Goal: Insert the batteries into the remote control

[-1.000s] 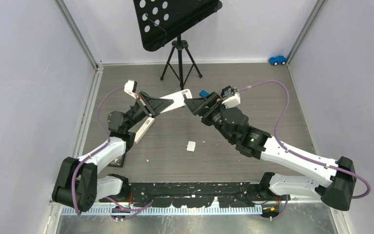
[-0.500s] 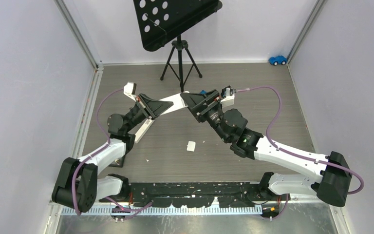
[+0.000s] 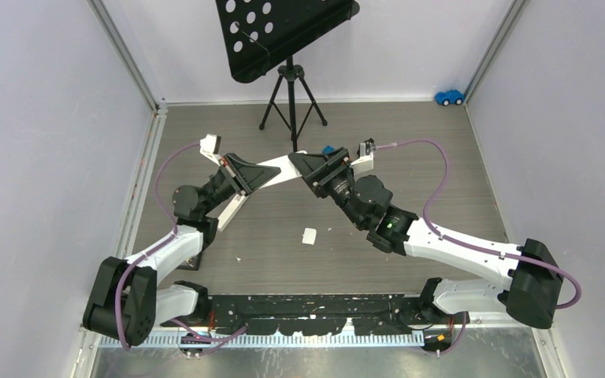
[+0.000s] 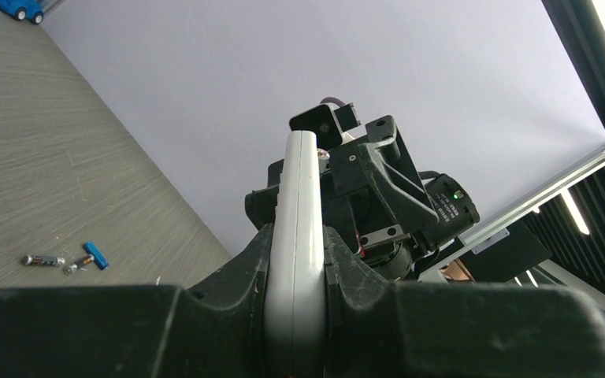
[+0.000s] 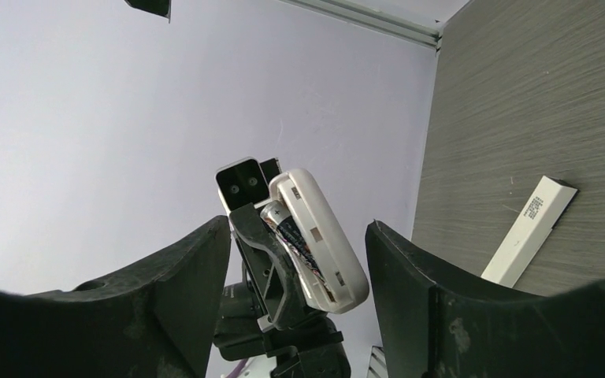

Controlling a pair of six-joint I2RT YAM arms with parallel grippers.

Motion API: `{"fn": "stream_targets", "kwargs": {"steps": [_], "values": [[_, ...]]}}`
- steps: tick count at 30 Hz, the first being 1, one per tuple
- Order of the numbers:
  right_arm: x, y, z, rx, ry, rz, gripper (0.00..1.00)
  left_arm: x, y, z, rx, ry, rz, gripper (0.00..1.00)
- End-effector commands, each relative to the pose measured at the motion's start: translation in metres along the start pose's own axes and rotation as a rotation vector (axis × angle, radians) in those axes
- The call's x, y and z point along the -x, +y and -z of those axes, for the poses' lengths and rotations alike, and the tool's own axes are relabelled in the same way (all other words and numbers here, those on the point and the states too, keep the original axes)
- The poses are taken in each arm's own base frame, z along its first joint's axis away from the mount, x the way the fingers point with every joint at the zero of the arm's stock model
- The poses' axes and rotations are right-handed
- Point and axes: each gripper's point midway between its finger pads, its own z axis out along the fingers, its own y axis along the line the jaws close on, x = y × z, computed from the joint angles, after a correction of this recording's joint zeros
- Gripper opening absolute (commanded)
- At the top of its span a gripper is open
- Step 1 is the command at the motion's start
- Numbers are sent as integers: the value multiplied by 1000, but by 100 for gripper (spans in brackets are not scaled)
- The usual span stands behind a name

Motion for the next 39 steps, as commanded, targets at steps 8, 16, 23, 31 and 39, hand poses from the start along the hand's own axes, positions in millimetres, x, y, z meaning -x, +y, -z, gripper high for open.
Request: {"fn": "stream_targets", "kwargs": {"steps": [8, 16, 23, 31, 39], "values": [[16, 38, -3, 82, -56, -50, 59, -4, -20, 3, -78, 13, -92, 0], [19, 41, -2, 98, -63, -49, 44, -3, -20, 2, -75, 10, -77, 0], [16, 41, -2, 118, -51, -48, 32, 5, -29, -1, -98, -21, 2, 0], [20, 49, 3, 172, -50, -29, 71, 7, -28, -1, -98, -31, 13, 0], [28, 45, 13, 153, -70, 14, 53, 11, -25, -2, -102, -56, 40, 0]]}}
